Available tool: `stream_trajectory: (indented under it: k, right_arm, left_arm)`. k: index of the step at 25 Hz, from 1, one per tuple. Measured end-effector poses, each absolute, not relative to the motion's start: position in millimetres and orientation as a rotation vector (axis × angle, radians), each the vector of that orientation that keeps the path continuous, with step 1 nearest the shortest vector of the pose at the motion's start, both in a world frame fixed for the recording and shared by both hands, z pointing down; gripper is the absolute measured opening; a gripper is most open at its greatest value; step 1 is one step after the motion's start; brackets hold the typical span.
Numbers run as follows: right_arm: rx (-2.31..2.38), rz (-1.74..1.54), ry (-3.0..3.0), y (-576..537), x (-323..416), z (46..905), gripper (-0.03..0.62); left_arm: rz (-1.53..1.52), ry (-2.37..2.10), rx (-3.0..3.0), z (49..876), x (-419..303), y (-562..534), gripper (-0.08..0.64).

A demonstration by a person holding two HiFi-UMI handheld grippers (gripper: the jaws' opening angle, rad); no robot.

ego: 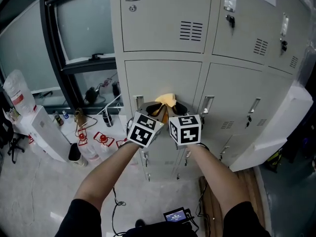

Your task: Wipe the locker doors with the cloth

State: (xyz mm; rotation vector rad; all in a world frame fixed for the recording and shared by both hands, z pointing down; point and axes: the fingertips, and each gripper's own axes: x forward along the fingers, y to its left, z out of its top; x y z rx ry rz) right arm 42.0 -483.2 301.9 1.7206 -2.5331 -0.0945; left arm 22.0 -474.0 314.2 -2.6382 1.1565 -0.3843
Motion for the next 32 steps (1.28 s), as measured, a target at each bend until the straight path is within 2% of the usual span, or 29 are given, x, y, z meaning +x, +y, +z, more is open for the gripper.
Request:
stream_trajectory:
  k: [16, 32]
  right_arm:
    - [1.795, -0.092, -2.468, -480.1, 126.1, 305.2, 0.067]
    - [1.822, -0.032, -2.486, -476.2, 137.1, 306.8, 0.067]
  left_arm:
    - [-0.363, 1.059, -2.682, 317.6, 105.7, -471.1, 0.035]
    - [-0.342, 1.055, -2.717, 317.7, 115.6, -466.1, 0.035]
